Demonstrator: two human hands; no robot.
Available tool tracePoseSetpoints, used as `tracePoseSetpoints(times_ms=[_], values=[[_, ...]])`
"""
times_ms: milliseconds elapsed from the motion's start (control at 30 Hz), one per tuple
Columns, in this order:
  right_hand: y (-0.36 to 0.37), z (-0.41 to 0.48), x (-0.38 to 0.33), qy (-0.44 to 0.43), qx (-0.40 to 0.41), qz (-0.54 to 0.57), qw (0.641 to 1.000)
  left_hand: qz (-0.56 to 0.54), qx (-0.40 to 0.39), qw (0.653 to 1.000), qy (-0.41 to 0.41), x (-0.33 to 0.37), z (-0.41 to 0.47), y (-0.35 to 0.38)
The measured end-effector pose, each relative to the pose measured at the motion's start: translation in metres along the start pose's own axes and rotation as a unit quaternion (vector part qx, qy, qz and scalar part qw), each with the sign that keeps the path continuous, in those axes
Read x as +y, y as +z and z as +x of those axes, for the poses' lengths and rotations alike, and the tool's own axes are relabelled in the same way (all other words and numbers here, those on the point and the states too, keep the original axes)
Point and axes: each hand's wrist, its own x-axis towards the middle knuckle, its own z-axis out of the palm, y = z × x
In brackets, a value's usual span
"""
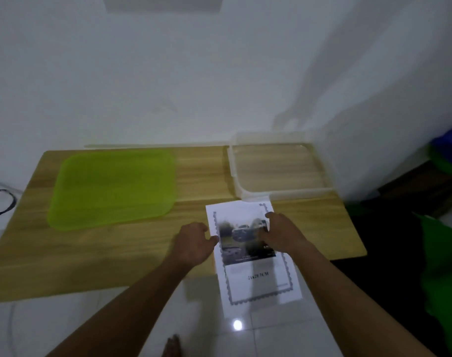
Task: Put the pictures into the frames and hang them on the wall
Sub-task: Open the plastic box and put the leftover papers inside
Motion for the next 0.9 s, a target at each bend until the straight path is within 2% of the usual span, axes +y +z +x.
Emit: tracePoseSetpoints(times_ms=[167,367,533,900], values=[[0.028,-0.003,0.049,0.014,-0.026,0.011,1.000,0.034,0.003,0.999,-0.041,0.010,-0.013,0.052],[0.057,-0.002,0.052,0.001,0.072,0.012,0.997,0.011,0.061,0.996,-0.072,0.025,-0.023,0.074],[0.064,-0.001,0.051,0.009,0.112,0.035,0.993,-0.015,0.098,0.992,-0.074,0.035,-0.024,0.082],[0.057,0.004,0.047,0.035,0.117,0.182,0.976,-0.062,0.113,0.987,-0.098,0.036,-0.026,0.079]])
